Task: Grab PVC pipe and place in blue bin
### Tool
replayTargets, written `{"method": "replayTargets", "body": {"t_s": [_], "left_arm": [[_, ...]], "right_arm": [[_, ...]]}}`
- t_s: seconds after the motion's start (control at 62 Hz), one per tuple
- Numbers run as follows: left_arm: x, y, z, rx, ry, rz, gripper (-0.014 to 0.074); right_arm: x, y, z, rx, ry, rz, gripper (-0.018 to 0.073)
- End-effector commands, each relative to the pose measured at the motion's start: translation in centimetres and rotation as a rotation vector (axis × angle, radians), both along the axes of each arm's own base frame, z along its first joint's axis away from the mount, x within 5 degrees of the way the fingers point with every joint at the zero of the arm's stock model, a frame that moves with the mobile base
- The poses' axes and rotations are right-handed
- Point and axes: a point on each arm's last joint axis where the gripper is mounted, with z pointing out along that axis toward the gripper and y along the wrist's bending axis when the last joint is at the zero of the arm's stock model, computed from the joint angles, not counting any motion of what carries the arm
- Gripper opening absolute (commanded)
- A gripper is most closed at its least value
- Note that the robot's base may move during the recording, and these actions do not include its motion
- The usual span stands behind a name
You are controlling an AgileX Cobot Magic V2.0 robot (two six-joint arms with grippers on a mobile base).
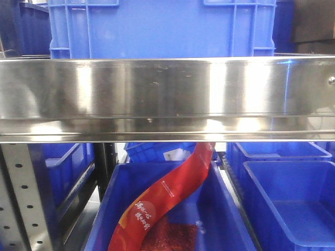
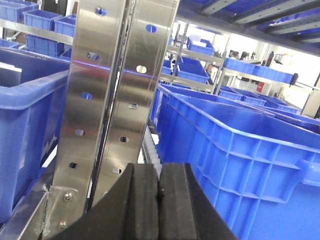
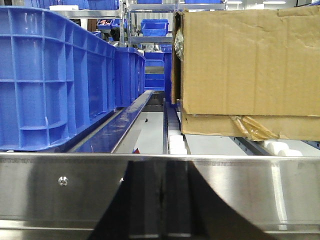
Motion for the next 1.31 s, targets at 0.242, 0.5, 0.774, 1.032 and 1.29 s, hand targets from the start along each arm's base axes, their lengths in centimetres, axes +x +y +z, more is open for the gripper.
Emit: {"method": "replayTargets", "body": {"t_s": [0.242, 0.5, 0.774, 1.032, 1.29], "left_arm": [[-1.1, 0.4, -3.8, 0.274, -0.013, 0.060, -0.0111], [-2.0, 0.4, -10.4, 0.254, -0.001, 0.048, -0.0111], [-2.5, 0.4, -12.7, 0.171, -0.015, 0.046, -0.0111], [-2.6, 0.7, -12.1, 0.169, -0.073, 0.102, -0.0111], [-2.5, 0.7, -12.3, 0.169, -0.058, 0.090, -0.0111]], "right_arm": [[0.0, -0.1, 0.2, 0.000, -0.027, -0.008, -0.0168], [0.0, -0.1, 0.2, 0.000, -0.027, -0.008, -0.0168], [0.0, -0.1, 0.2, 0.000, -0.027, -0.008, -0.0168], [0.0, -0.1, 0.2, 0.000, -0.027, -0.008, -0.0168], [0.0, -0.1, 0.2, 0.000, -0.027, -0.008, -0.0168]]}}
